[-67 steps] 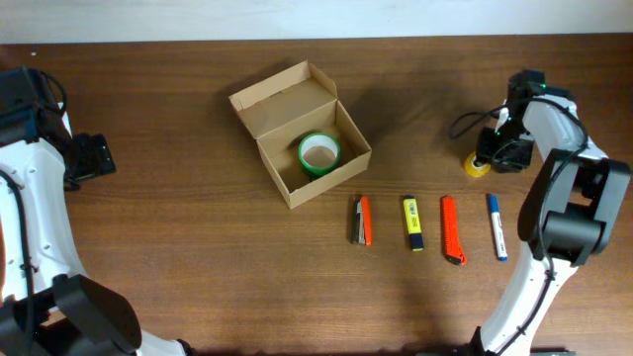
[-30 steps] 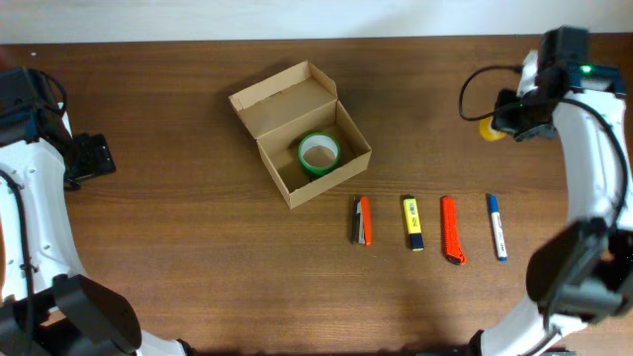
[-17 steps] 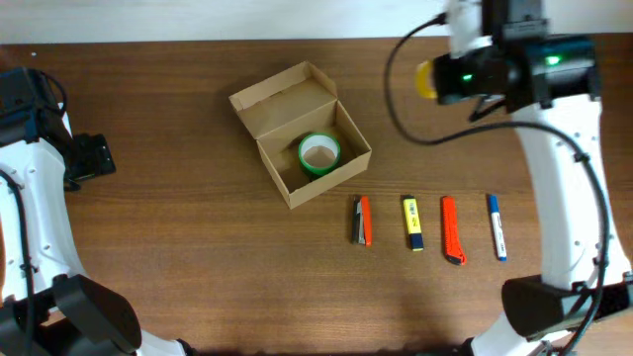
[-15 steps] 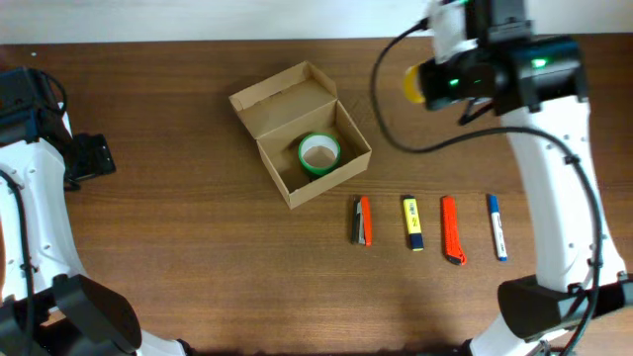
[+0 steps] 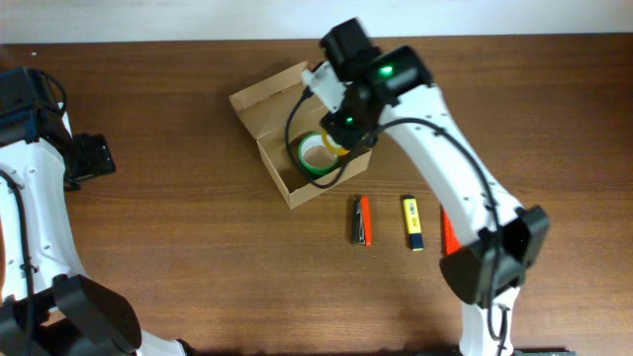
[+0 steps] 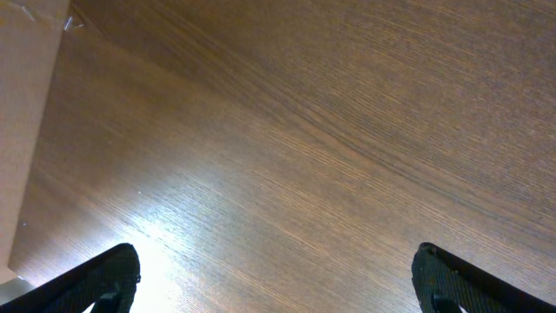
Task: Pack container
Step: 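Carry the yellow tape into the box onto the green tape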
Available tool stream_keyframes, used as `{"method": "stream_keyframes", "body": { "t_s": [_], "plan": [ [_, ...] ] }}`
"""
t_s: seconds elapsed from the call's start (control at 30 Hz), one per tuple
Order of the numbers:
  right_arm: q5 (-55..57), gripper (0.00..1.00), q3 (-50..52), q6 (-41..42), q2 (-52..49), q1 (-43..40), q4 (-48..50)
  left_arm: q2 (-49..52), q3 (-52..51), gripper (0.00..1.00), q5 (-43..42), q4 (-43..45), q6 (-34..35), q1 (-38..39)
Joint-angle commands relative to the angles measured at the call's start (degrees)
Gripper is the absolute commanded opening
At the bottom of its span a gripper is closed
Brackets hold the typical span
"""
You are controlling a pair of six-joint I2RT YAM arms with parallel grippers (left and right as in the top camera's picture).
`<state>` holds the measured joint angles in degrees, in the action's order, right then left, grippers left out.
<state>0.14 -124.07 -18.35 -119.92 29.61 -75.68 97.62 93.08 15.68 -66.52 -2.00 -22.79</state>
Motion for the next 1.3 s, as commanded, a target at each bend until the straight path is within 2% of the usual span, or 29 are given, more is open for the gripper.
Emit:
{"method": "stream_keyframes", "body": {
  "t_s": [0.0, 0.63, 1.27],
  "plan": [
    [0.52, 0.04, -0.76, -0.90, -2.73, 0.76, 0.74, -0.87, -0.37, 1.00, -0.26, 0.13, -0.87, 0.13],
    [-0.15, 0.04, -0.74, -0.70, -8.98, 0.76, 8.22, -0.87, -0.37, 1.00, -0.26, 0.13, -0.87, 0.13],
    [-2.97, 0.04, -0.59, 0.39, -16.92, 0.76, 10.01, -0.87, -0.37, 1.00, -0.26, 0.13, -0.87, 0.13]
  ]
}}
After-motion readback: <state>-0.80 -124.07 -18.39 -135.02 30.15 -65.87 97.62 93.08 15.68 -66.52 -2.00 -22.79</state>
